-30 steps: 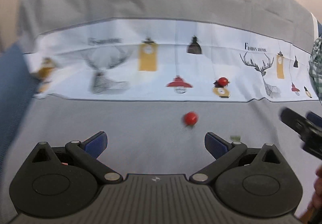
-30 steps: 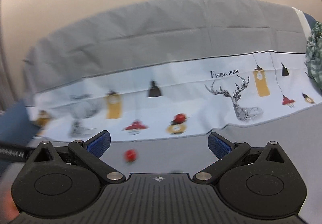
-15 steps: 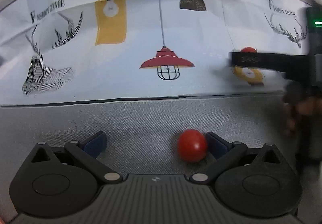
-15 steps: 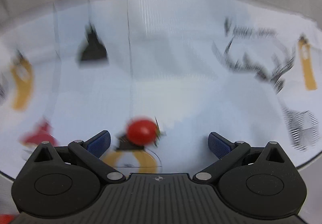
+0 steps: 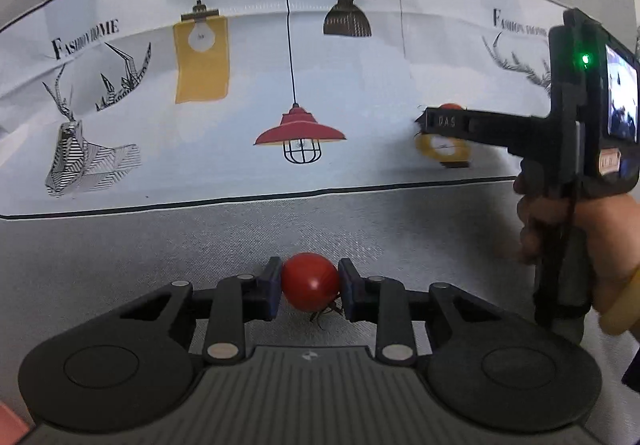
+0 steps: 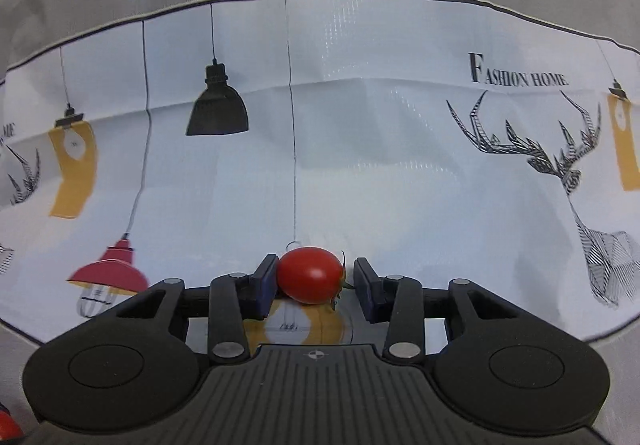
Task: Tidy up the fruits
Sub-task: 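Grasp a red cherry tomato with left gripper while right gripper grasps another, then carry both cherry tomatoes in the grippers over the pink plate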
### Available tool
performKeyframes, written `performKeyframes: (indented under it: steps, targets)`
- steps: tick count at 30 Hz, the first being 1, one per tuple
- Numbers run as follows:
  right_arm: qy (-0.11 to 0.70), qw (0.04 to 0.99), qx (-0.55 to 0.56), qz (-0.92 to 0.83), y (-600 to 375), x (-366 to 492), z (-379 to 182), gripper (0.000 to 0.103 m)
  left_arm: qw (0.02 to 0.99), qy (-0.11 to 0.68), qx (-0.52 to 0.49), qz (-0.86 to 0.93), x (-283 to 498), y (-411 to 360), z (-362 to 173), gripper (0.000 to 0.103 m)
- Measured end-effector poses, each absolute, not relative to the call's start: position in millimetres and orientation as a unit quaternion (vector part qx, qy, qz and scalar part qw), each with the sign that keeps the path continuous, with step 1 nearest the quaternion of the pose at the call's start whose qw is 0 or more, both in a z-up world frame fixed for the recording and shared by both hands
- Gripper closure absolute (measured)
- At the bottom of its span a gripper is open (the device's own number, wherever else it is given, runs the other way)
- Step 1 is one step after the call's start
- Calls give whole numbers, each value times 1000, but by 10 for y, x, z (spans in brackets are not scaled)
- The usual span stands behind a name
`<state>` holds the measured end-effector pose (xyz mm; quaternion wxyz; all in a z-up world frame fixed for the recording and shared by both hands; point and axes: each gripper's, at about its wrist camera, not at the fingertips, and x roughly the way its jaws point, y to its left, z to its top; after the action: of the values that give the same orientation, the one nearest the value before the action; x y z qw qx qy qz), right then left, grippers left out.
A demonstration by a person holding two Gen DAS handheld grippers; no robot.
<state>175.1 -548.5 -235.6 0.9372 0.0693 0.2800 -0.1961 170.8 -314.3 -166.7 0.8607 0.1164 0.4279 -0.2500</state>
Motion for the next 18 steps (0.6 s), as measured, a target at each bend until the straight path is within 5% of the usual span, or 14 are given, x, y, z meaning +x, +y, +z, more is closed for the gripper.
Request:
performKeyframes:
  steps: [18]
  targets:
    - [302, 936, 123, -133, -3953, 297, -1118, 61, 864, 433, 114, -229, 585, -1795, -495, 70]
